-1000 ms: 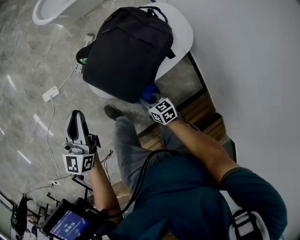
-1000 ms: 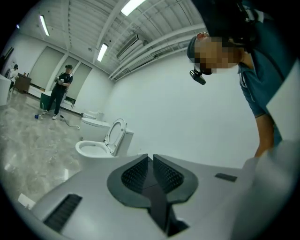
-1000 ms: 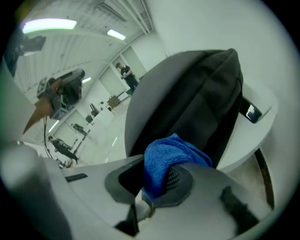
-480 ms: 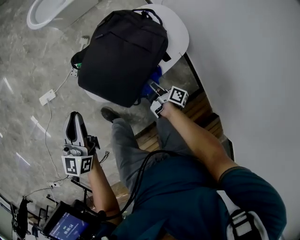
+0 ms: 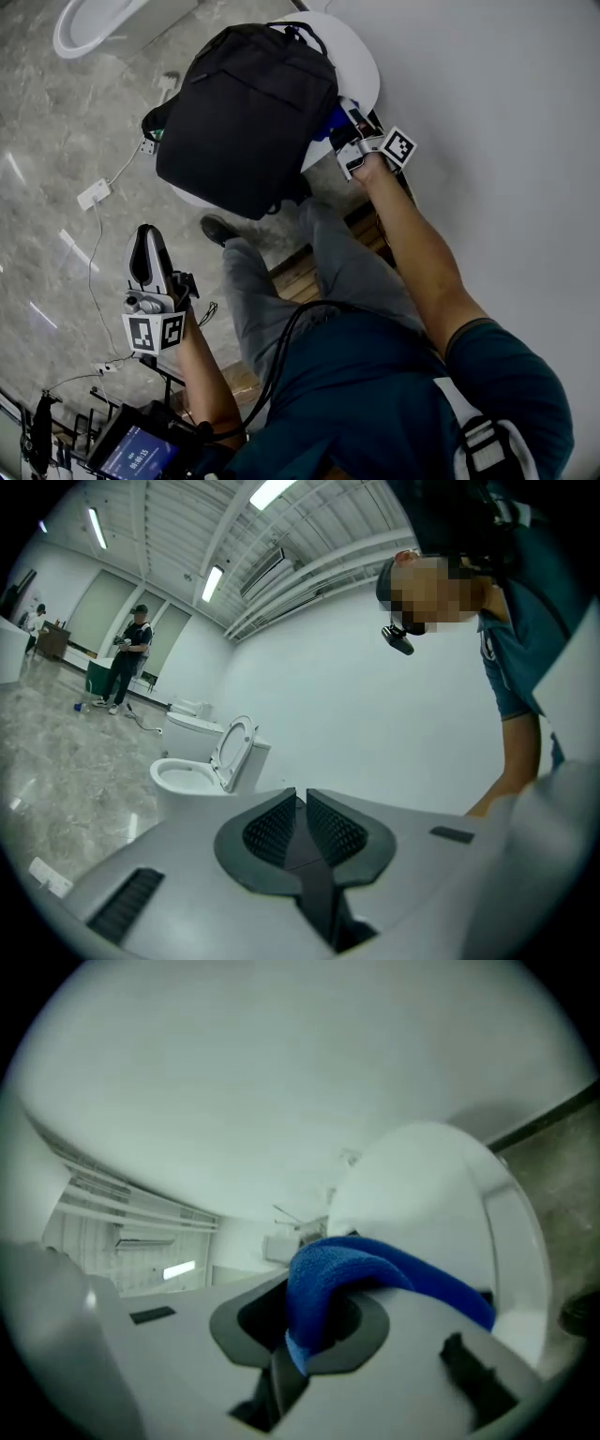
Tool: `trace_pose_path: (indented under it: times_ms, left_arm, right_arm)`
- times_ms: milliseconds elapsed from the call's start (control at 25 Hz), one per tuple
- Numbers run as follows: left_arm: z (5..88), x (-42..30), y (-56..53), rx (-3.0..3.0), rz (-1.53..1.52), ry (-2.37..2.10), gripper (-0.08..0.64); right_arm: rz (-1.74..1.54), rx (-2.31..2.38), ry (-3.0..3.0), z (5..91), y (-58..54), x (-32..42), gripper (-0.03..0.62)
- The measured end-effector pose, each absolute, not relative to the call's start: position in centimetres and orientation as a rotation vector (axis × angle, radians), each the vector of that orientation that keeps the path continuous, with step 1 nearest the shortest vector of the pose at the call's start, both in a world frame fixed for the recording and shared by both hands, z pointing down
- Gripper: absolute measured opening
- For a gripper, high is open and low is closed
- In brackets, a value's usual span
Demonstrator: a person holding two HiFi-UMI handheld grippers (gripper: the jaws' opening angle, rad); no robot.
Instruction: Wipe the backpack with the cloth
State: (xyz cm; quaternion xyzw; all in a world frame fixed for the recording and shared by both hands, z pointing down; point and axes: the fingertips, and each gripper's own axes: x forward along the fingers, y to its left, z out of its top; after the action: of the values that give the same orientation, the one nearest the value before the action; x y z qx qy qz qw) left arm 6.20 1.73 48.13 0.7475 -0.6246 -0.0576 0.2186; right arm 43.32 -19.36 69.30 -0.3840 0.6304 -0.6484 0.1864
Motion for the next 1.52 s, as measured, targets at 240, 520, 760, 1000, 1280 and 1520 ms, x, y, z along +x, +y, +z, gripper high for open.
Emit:
trace_pose_path:
  times_ms: [240, 520, 760, 1000, 1280, 1520]
  left_arm:
    - [48.2, 5.7, 2.0, 2.045, -0.168, -1.745, 0.038]
    - [47.7, 6.6, 1.0, 2.050, -0.171, -1.738, 0.038]
    - [48.2, 6.7, 1.1, 2.032, -0.166, -1.746, 0.038]
    - [53.8, 9.8, -0.7, 2.144, 0.185, -1.659, 0.038]
    - [56.2, 16.4, -11.0, 2.525, 0.747, -1.481, 0.038]
    - [57.4, 19.9, -12.0, 2.891, 1.166, -0.925, 0.038]
  right_arm:
    - [-2.086, -0.951, 2.270, 69.8, -27.4, 39.5, 0.031]
    - [-1.949, -0.720, 3.034, 66.3, -32.5, 34.6, 0.031]
    - [-1.444, -0.099, 3.922, 66.0, -25.3, 27.1, 0.031]
    - [-0.078, 0.317, 4.523, 62.6, -15.4, 24.8, 0.031]
    - [-0.438, 0.719, 4.237, 60.3, -4.2, 20.1, 0.031]
    - [-0.497, 1.263, 4.156, 61.4, -0.1, 20.9, 0.031]
